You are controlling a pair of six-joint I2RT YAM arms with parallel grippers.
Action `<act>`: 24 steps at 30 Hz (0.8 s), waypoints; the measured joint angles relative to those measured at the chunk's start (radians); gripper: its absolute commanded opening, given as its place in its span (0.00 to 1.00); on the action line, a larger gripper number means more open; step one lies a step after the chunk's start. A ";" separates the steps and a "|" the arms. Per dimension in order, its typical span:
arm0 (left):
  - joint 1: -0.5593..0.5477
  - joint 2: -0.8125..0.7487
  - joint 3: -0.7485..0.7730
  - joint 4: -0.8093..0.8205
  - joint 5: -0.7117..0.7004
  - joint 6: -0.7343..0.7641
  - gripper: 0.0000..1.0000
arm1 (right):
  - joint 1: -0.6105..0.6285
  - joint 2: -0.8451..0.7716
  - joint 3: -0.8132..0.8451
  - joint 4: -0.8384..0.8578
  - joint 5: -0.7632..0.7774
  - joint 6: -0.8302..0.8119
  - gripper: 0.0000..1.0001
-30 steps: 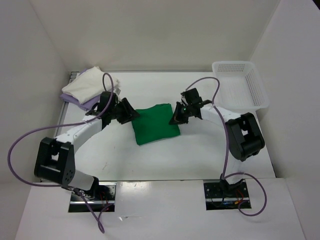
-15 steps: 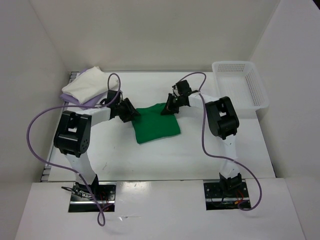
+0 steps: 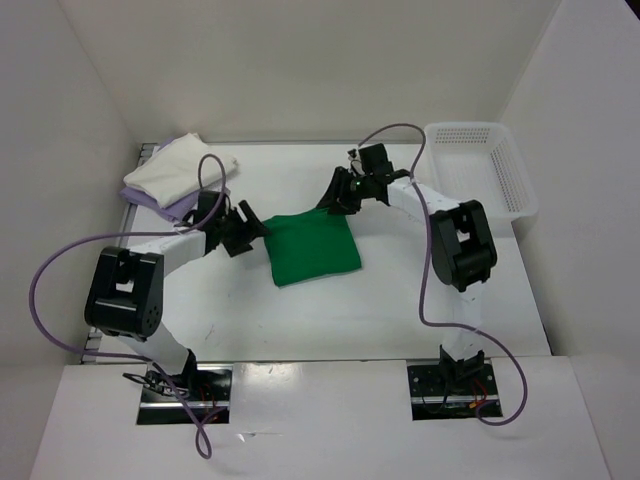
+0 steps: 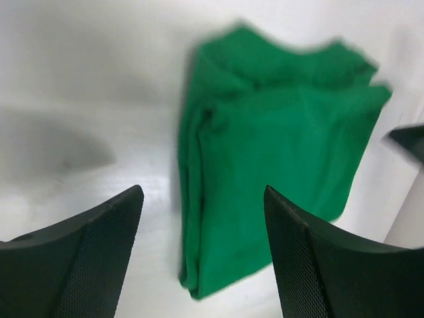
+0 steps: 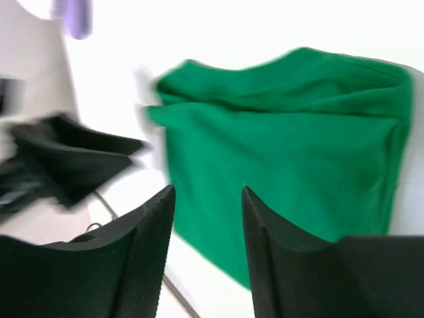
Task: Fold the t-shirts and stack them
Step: Put the neatly folded tshirt into the corner of the board with the left arm
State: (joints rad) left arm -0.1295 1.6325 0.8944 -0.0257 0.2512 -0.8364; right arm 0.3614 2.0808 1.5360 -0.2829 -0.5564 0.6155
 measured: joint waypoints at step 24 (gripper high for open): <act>-0.167 0.282 0.277 0.092 0.098 -0.098 0.03 | -0.208 -0.687 -0.485 -0.026 0.014 -0.004 0.56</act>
State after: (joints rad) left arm -0.2966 1.9144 1.1717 0.0658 0.3489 -0.9344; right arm 0.1532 1.3933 1.0508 -0.3088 -0.5419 0.6117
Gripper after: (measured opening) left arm 0.132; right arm 0.558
